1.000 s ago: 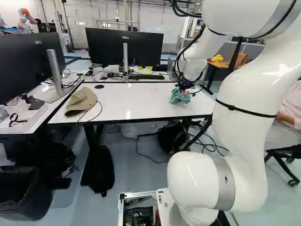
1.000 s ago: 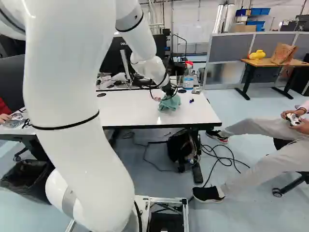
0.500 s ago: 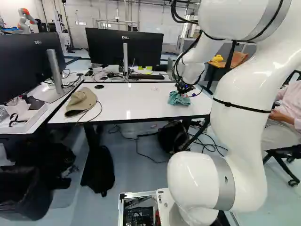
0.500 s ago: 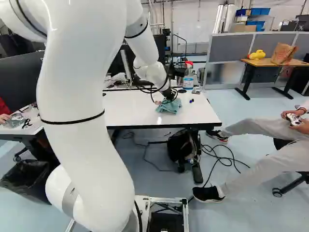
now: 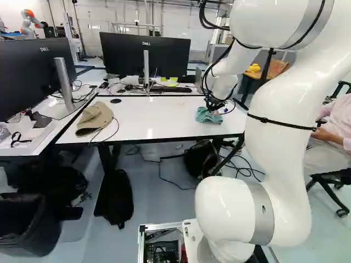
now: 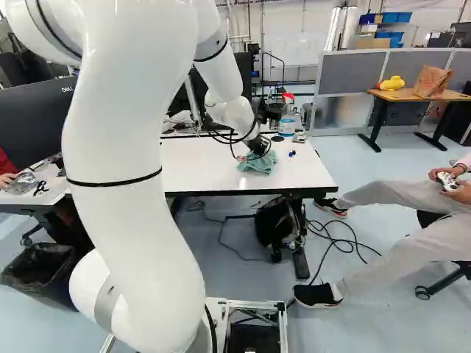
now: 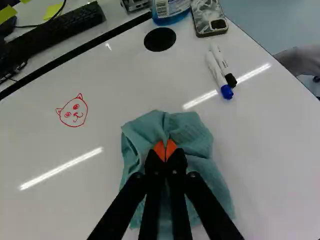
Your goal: Clean the table with the green towel
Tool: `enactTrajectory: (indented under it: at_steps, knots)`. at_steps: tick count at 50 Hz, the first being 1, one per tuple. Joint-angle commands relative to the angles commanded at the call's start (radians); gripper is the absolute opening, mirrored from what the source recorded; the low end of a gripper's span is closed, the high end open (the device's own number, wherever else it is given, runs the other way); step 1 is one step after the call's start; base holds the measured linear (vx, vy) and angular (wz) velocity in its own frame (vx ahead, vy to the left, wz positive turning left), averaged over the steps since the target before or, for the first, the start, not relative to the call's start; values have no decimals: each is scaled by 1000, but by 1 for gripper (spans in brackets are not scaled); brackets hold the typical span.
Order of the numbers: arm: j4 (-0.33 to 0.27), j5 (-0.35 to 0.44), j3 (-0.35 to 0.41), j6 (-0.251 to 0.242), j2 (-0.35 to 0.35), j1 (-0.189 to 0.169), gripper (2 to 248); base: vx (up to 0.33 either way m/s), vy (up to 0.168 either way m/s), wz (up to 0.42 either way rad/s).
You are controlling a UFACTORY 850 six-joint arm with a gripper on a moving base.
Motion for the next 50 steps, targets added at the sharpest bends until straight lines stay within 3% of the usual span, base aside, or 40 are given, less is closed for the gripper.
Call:
enactTrajectory:
  at_steps: [34, 50]
  knots:
    - [0, -58, 0, 0, 0, 0, 23, 0, 0, 0]
    - [0, -58, -28, 0, -23, -34, 23, 0, 0, 0]
